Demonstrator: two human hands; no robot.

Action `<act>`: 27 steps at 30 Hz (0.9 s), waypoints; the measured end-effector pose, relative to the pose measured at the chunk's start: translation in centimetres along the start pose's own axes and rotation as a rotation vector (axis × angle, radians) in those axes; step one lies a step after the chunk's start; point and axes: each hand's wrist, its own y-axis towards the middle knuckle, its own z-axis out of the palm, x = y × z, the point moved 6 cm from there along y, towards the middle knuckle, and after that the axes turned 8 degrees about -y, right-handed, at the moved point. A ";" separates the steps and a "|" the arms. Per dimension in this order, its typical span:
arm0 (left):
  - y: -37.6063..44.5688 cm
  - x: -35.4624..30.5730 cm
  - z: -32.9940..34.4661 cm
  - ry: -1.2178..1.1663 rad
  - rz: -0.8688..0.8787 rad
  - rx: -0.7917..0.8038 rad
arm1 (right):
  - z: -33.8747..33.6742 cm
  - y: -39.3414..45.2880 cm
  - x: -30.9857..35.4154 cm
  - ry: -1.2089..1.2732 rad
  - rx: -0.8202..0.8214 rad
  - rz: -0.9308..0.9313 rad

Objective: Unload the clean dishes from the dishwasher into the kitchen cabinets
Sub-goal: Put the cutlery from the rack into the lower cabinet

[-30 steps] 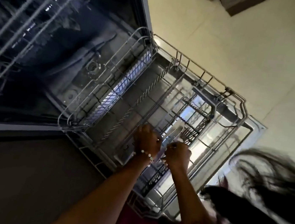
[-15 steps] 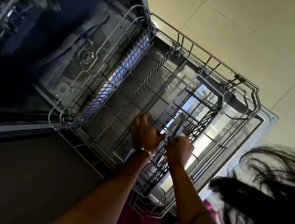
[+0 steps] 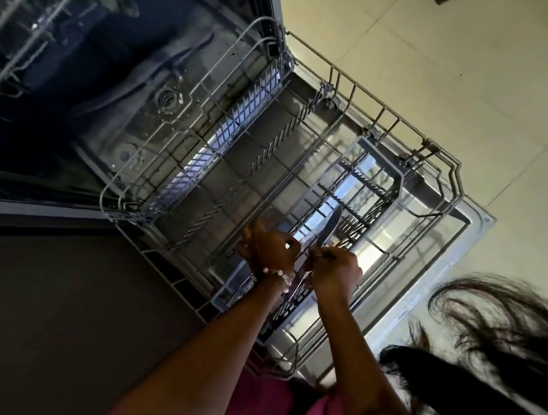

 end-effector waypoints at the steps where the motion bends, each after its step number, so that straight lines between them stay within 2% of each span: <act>1: -0.2 -0.2 -0.5 -0.026 0.006 0.020 | -0.6 -0.5 0.3 -0.002 0.008 -0.007; 4: -1.5 -0.9 -3.0 -0.236 0.063 0.072 | -2.5 -2.8 1.5 0.054 0.055 0.013; 9: -6.0 -0.9 -7.6 -0.611 -0.145 0.168 | -6.8 -8.1 4.7 0.110 0.049 -0.076; 15: -14.1 -1.7 -16.2 -1.005 -0.233 0.087 | -12.7 -16.6 9.4 0.188 0.097 -0.206; 20: -22.1 -3.3 -25.5 -1.311 -0.219 0.057 | -16.2 -25.1 13.9 0.227 0.176 -0.324; 27: -29.5 -2.4 -38.2 -1.469 -0.023 -0.070 | -17.2 -37.7 20.5 0.368 0.336 -0.467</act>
